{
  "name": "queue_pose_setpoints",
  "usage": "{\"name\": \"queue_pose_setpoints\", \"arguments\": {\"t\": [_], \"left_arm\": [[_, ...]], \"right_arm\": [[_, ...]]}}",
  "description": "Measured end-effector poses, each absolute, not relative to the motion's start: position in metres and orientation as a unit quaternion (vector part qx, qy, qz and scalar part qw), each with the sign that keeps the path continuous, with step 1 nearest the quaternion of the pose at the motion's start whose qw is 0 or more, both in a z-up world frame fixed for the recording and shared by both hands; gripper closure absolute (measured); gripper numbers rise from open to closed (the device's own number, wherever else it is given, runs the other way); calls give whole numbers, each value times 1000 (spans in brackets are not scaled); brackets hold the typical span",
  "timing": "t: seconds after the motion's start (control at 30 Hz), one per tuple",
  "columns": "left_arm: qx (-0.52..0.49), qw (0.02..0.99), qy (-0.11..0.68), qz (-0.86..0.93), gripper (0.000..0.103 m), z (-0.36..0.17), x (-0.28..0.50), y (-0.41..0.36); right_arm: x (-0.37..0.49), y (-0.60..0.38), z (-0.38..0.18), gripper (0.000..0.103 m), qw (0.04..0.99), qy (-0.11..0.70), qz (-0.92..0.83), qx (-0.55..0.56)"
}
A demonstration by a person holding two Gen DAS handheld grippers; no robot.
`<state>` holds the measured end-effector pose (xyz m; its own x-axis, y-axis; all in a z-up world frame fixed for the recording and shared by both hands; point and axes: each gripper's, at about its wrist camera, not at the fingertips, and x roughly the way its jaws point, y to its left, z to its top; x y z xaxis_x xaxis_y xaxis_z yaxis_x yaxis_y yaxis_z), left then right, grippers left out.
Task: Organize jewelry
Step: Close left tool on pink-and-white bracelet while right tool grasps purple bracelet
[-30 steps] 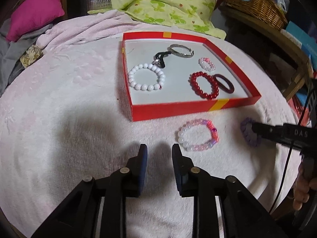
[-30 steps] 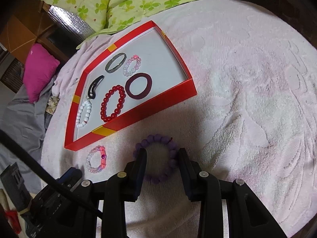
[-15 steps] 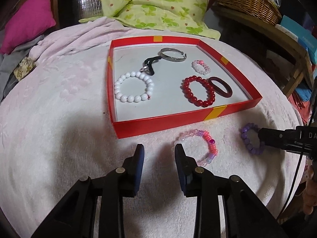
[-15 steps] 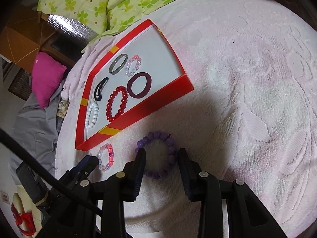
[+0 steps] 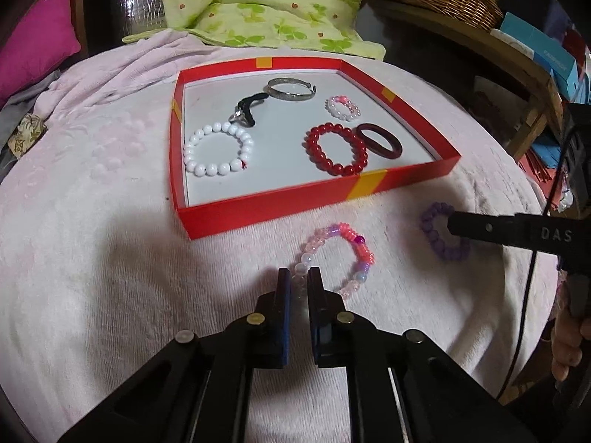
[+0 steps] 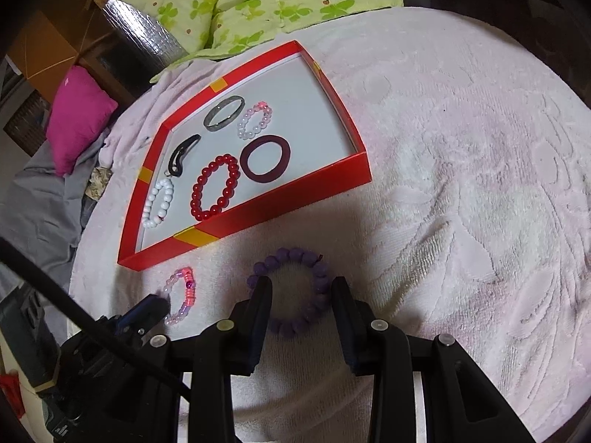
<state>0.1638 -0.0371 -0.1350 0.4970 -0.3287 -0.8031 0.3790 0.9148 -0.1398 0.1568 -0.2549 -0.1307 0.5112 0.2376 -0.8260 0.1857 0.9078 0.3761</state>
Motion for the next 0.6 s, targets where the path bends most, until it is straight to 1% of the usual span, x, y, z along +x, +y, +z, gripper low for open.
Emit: {"name": "queue_pose_setpoints", "arguments": {"t": [0.27, 0.3, 0.33, 0.37, 0.4, 0.43, 0.6], "left_arm": [[18, 861, 467, -202, 94, -133, 159, -30], [20, 861, 467, -199, 89, -133, 159, -30], [24, 863, 466, -194, 81, -133, 160, -31], [30, 864, 464, -191, 75, -133, 159, -32], [33, 865, 463, -189, 64, -133, 160, -33], [36, 866, 461, -189, 63, -133, 159, -34], [52, 869, 454, -189, 63, -135, 161, -39]], "right_arm": [[158, -255, -131, 67, 841, 495, 18, 218], [157, -257, -132, 67, 839, 495, 18, 223], [157, -259, -132, 67, 838, 496, 19, 227], [157, -262, -132, 67, 836, 496, 20, 234], [156, -265, -132, 66, 834, 496, 22, 241], [156, -266, -132, 66, 834, 495, 24, 245], [152, -274, -130, 66, 840, 485, 13, 242]]}}
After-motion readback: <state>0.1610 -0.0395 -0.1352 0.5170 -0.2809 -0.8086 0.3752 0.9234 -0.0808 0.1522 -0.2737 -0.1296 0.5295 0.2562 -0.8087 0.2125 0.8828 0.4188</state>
